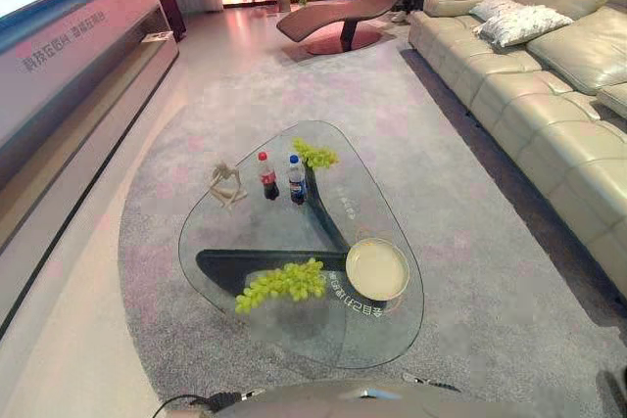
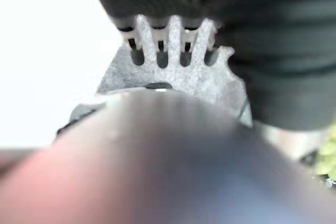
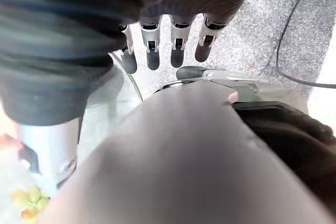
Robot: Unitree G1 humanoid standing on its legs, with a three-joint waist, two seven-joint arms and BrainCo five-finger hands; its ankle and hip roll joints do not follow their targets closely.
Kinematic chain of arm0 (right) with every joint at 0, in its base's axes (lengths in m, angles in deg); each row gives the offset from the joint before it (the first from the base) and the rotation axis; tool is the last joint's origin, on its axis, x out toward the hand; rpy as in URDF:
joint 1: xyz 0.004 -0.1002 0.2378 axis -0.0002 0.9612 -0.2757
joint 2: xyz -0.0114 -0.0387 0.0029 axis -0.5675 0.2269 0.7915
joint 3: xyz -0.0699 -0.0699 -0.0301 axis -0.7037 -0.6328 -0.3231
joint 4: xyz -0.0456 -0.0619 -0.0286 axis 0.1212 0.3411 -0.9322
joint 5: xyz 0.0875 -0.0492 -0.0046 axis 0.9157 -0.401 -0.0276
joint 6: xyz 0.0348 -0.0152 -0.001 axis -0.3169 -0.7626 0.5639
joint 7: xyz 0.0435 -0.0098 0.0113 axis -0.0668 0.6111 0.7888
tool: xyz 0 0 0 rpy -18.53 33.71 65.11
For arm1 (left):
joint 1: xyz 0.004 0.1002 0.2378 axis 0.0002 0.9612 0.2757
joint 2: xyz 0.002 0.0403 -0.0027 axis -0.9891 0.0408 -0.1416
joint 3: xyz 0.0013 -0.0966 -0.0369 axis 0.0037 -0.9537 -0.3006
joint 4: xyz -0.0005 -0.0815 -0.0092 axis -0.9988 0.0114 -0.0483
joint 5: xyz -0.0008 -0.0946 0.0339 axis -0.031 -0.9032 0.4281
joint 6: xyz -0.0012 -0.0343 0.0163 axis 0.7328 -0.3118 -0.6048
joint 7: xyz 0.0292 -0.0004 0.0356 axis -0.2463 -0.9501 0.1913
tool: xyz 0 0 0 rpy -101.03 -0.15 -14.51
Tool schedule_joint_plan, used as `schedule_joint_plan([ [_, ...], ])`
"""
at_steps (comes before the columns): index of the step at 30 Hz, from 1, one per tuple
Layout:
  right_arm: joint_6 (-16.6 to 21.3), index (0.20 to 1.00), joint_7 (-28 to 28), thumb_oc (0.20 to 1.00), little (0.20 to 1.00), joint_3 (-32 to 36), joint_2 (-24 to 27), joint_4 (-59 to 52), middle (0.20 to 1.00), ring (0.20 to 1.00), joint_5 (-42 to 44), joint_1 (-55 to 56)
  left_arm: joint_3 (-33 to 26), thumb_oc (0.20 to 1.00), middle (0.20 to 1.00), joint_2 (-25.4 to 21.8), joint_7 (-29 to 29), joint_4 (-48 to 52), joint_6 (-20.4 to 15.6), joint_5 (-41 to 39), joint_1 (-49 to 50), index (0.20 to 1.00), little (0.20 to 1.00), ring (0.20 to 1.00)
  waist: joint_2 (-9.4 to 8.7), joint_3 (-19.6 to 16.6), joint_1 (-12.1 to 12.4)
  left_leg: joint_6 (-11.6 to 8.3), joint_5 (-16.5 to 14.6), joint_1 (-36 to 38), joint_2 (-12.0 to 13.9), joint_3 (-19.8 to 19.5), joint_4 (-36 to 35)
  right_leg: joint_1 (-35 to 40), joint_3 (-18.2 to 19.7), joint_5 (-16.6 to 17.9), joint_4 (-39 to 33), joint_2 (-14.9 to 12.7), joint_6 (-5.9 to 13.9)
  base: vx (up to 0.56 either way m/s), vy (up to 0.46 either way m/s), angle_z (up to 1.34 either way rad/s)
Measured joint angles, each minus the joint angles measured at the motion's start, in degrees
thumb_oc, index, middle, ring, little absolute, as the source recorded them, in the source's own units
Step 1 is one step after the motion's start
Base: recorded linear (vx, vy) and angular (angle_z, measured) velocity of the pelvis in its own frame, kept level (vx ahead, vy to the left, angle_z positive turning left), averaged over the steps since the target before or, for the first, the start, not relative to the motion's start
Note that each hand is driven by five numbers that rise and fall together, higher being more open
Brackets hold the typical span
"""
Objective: Pick up fruits into the plate
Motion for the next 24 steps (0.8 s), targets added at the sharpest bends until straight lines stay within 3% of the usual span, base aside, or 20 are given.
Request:
schedule_joint_plan([
  [6,-0.25,1.000,0.05,1.000,1.000,-0.37,-0.02,0.00,1.000,1.000,0.04,-0.07,-0.25,1.000,1.000,0.13,-7.49,-0.07,-0.36,-0.09,-0.01,1.000,1.000,1.000,-0.22,0.01,0.03,0.00,0.00,-0.01,0.02,-0.20,0.00,0.00,0.00,0.00,0.00,0.02,0.00,0.01,-0.024,-0.09],
  [20,-0.52,1.000,0.07,1.000,1.000,-0.89,0.07,-0.09,1.000,1.000,0.04,-0.02,0.49,1.000,1.000,0.27,-11.43,0.00,-1.72,2.57,-0.32,1.000,1.000,1.000,-0.40,0.14,-0.11,-0.04,-0.02,-0.58,0.14,0.38,0.01,-0.93,0.40,0.01,0.01,0.24,0.00,0.00,-0.009,-0.02],
  [24,-1.48,1.000,-0.34,1.000,1.000,-3.89,0.73,-2.27,1.000,1.000,0.24,-0.53,2.46,1.000,1.000,0.19,-13.02,0.42,-1.86,3.27,-1.82,1.000,1.000,1.000,-0.62,1.30,-0.08,-0.08,0.27,-2.85,0.20,1.05,0.04,-3.86,1.74,0.50,0.09,0.45,-0.50,-0.12,-0.033,-0.14],
])
